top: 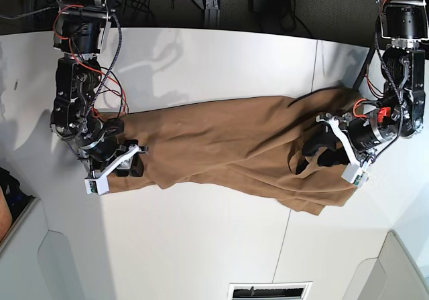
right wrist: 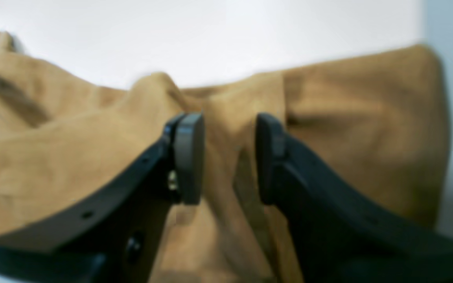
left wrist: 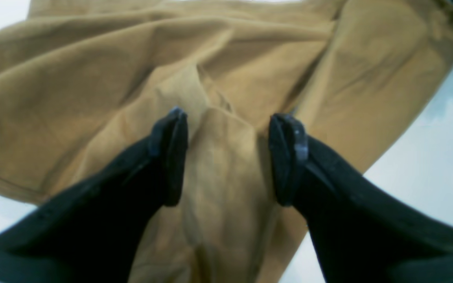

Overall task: Layout the t-shirt on the table in an organized manner, then fold the t-shirt properly
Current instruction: 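Grasp the shirt again with both grippers near its hem and sleeve, then hold the shirt with both grippers and pull it taut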

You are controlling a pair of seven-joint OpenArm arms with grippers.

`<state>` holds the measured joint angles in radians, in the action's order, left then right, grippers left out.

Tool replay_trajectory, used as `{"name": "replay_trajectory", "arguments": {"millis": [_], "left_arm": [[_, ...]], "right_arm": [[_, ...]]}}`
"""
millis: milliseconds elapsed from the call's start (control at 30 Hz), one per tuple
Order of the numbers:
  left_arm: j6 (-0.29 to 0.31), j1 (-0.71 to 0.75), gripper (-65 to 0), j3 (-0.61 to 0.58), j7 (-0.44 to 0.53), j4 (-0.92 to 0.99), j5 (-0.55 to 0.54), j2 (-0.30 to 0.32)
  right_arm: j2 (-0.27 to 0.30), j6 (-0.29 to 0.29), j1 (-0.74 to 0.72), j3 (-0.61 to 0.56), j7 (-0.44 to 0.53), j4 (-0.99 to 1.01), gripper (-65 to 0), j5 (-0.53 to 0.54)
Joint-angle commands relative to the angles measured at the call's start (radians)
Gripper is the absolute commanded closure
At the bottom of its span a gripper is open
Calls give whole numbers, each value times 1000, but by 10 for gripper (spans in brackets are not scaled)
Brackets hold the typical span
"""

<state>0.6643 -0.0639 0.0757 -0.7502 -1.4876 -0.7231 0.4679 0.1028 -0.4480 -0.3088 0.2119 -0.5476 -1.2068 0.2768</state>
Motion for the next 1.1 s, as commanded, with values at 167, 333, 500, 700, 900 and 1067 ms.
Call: {"name": "replay_trajectory", "arguments": {"millis": [167, 333, 500, 700, 900, 1067], "left_arm": [[-2, -19, -355, -44, 37, 16, -16, 13], [-28, -19, -238, -44, 63, 16, 55, -12], [-32, -19, 0, -44, 66, 16, 140, -35], [-51, -20, 0, -43, 85, -1, 143, 19], [-50, -19, 0, -43, 77, -68, 48, 87], [-50, -19, 0, -43, 43, -82, 25, 97]], "right_arm": [[7, -5, -20, -39, 55, 44, -221, 11], [7, -4, -20, -98, 56, 44, -221, 11], [-2, 15, -21, -137, 89, 44, -221, -51], [-3, 34, -27, -117, 96, 35, -221, -78], [-3, 58, -60, -42, 96, 5, -223, -79], [-3, 86, -103, -29, 118, 23, -314, -106]]}}
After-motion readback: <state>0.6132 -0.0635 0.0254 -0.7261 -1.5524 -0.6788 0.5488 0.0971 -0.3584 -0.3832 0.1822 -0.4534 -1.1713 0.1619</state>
